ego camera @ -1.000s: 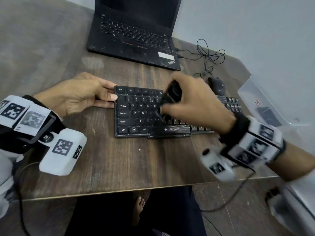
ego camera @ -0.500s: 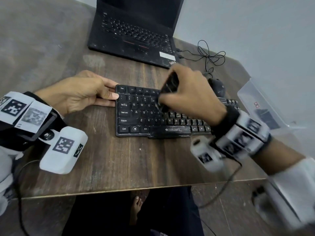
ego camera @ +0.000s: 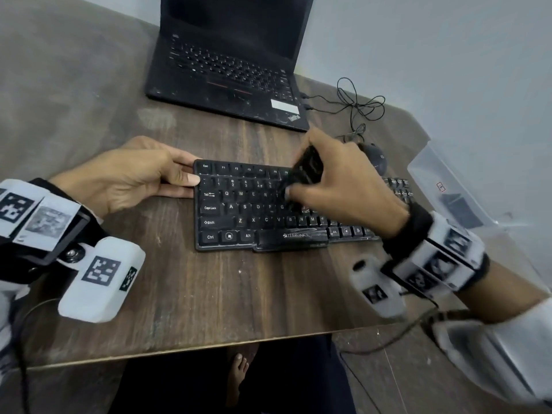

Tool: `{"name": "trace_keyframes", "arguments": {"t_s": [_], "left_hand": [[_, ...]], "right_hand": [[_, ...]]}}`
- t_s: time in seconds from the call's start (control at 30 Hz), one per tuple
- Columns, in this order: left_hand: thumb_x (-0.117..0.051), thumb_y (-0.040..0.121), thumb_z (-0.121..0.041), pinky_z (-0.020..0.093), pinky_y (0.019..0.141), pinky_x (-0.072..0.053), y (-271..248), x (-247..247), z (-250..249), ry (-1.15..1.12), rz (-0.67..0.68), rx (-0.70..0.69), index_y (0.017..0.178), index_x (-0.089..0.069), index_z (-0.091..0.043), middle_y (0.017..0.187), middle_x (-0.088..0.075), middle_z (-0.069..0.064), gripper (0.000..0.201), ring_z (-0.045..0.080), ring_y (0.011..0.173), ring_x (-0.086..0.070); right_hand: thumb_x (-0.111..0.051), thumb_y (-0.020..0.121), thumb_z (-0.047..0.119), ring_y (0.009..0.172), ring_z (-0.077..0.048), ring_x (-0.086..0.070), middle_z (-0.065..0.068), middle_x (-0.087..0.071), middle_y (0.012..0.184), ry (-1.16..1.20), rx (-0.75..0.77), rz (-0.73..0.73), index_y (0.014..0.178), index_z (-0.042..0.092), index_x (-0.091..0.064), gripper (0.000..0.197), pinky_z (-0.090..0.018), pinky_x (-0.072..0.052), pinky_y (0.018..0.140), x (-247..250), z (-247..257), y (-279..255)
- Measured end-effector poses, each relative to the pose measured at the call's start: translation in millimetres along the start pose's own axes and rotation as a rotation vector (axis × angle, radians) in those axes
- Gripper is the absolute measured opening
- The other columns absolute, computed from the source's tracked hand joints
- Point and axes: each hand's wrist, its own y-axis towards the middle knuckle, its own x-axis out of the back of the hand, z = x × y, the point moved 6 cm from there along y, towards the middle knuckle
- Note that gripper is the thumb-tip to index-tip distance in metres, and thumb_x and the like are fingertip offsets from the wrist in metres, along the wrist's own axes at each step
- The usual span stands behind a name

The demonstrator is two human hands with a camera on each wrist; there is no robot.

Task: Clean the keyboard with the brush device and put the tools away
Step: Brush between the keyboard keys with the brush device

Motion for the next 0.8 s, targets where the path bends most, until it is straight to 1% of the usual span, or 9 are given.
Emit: {"name": "trace_keyframes", "arguments": {"t_s": [0.1,0.27,0.4,0.43,0.53,0.57,0.63,0.7,0.8], "left_hand": [[-0.055,0.081,0.023,0.025,0.065,-0.063,-0.3,0.3,-0.8,-0.006,-0.001,0.001,0.102,-0.071,0.002,0.091,-0.079,0.011,0.034,0.018,0.082,-0.077],[-0.056,0.082,0.021,0.022,0.062,-0.061,-1.9,-1.4,-1.9,0.005,0.002,-0.009,0.103,-0.071,0.002,0.086,-0.079,0.008,0.032,0.015,0.079,-0.077],[-0.055,0.081,0.022,0.021,0.06,-0.06,-2.1,-0.5,-2.2,-0.012,-0.004,-0.001,0.101,-0.071,0.002,0.084,-0.079,0.007,0.032,0.014,0.076,-0.077],[-0.055,0.082,0.022,0.021,0.059,-0.06,-2.4,-0.9,-2.6,-0.011,-0.002,-0.002,0.101,-0.07,0.002,0.083,-0.079,0.007,0.032,0.014,0.076,-0.077],[-0.054,0.082,0.022,0.022,0.061,-0.061,-3.2,-3.1,-3.4,-0.012,0.001,-0.007,0.102,-0.07,0.002,0.086,-0.079,0.007,0.032,0.015,0.078,-0.077],[-0.055,0.082,0.022,0.022,0.061,-0.061,-3.5,-3.4,-3.0,-0.01,0.001,-0.008,0.102,-0.07,0.002,0.087,-0.079,0.008,0.032,0.015,0.078,-0.077],[-0.055,0.082,0.022,0.021,0.06,-0.06,-3.1,-1.0,-2.6,-0.011,-0.003,-0.007,0.102,-0.071,0.002,0.089,-0.079,0.009,0.032,0.014,0.077,-0.077],[-0.056,0.082,0.022,0.021,0.059,-0.06,-2.9,-1.4,-1.9,-0.008,-0.003,-0.004,0.102,-0.071,0.001,0.087,-0.079,0.008,0.032,0.014,0.077,-0.077],[-0.056,0.083,0.021,0.021,0.061,-0.06,-2.7,-1.8,-2.6,0.0,-0.001,-0.003,0.102,-0.071,0.001,0.089,-0.08,0.008,0.032,0.014,0.079,-0.077]], "right_hand": [[-0.082,0.075,0.028,0.077,-0.021,-0.07,0.002,-0.073,0.082,-0.026,0.04,0.197,0.098,0.02,-0.062,0.031,-0.048,-0.059,0.071,-6.8,3.9,-11.8],[-0.08,0.079,0.023,0.073,-0.019,-0.07,0.003,-0.072,0.082,0.012,0.093,-0.016,0.105,0.017,-0.058,0.035,-0.046,-0.059,0.066,2.7,3.7,10.0],[-0.084,0.079,0.02,0.068,-0.016,-0.069,0.001,-0.073,0.078,-0.006,0.217,0.202,0.104,0.022,-0.059,0.035,-0.041,-0.056,0.061,-7.5,8.2,-18.1],[-0.084,0.079,0.019,0.068,-0.015,-0.07,0.002,-0.073,0.079,-0.016,0.212,0.202,0.104,0.023,-0.059,0.036,-0.038,-0.056,0.06,-5.8,5.6,-17.3],[-0.084,0.08,0.019,0.07,-0.004,-0.067,0.008,-0.07,0.08,-0.037,0.145,0.032,0.106,0.019,-0.059,0.036,-0.026,-0.053,0.059,9.3,-8.0,-2.9],[-0.084,0.079,0.021,0.069,-0.004,-0.067,0.008,-0.069,0.079,-0.021,0.143,0.018,0.105,0.02,-0.059,0.036,-0.026,-0.053,0.059,9.4,-9.2,-4.7],[-0.083,0.077,0.024,0.072,-0.011,-0.07,0.004,-0.072,0.081,0.028,0.188,0.101,0.104,0.022,-0.059,0.036,-0.037,-0.058,0.064,-2.4,-7.0,-16.9],[-0.083,0.078,0.023,0.072,-0.014,-0.071,0.002,-0.073,0.082,0.07,0.195,0.163,0.104,0.024,-0.06,0.035,-0.042,-0.058,0.064,-9.5,-6.7,-31.8],[-0.085,0.079,0.019,0.067,-0.008,-0.068,0.006,-0.071,0.079,0.096,0.084,-0.016,0.104,0.022,-0.06,0.035,-0.04,-0.057,0.06,1.3,-23.6,-29.9]]}}
